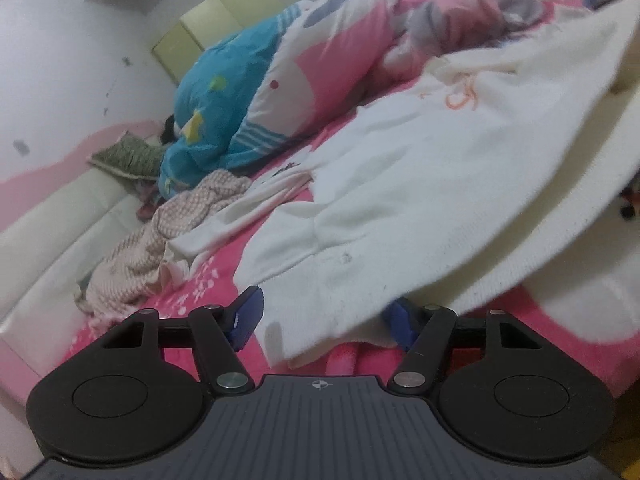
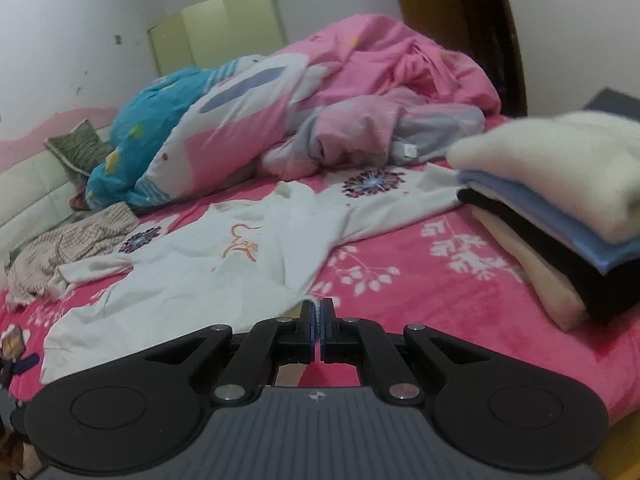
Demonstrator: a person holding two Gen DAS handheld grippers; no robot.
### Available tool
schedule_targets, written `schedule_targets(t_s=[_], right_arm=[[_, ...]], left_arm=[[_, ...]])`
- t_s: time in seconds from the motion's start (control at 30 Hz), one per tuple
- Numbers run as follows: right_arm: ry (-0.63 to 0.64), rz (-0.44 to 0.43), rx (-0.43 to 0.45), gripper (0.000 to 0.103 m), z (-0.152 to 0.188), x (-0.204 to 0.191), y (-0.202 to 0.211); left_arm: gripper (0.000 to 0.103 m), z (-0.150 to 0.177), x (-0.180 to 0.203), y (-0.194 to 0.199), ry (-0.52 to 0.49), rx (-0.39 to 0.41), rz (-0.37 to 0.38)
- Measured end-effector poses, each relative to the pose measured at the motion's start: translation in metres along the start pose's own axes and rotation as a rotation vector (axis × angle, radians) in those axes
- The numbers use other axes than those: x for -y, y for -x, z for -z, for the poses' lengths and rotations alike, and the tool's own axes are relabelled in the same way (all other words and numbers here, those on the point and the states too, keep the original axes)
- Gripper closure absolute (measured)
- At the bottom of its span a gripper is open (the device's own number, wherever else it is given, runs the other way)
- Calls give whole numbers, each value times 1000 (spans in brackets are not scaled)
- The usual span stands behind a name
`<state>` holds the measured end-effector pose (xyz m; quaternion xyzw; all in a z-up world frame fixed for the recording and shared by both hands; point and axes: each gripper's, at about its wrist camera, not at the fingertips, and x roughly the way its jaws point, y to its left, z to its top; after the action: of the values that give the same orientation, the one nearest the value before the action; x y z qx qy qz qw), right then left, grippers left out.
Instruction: Fold clothes
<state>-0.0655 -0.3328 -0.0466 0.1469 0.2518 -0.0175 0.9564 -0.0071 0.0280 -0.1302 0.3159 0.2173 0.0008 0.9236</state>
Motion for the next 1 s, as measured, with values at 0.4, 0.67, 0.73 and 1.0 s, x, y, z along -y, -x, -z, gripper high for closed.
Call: schedule_targets(t_s=[0.4, 0.67, 0.73, 1.0], right_arm=[[-31, -33, -22, 101, 5, 7, -16], [-36, -76, -73, 99, 11, 6, -29], [-16, -69, -28, 98, 0, 6, -25], [60, -43, 150, 102, -45, 4, -8]], left_arm=[[72, -14, -21, -23, 132, -37, -103], [94, -6, -38, -40, 219, -135, -157], [96, -7, -45, -30, 270, -119, -154], [101, -29, -135, 8, 855, 5, 234]])
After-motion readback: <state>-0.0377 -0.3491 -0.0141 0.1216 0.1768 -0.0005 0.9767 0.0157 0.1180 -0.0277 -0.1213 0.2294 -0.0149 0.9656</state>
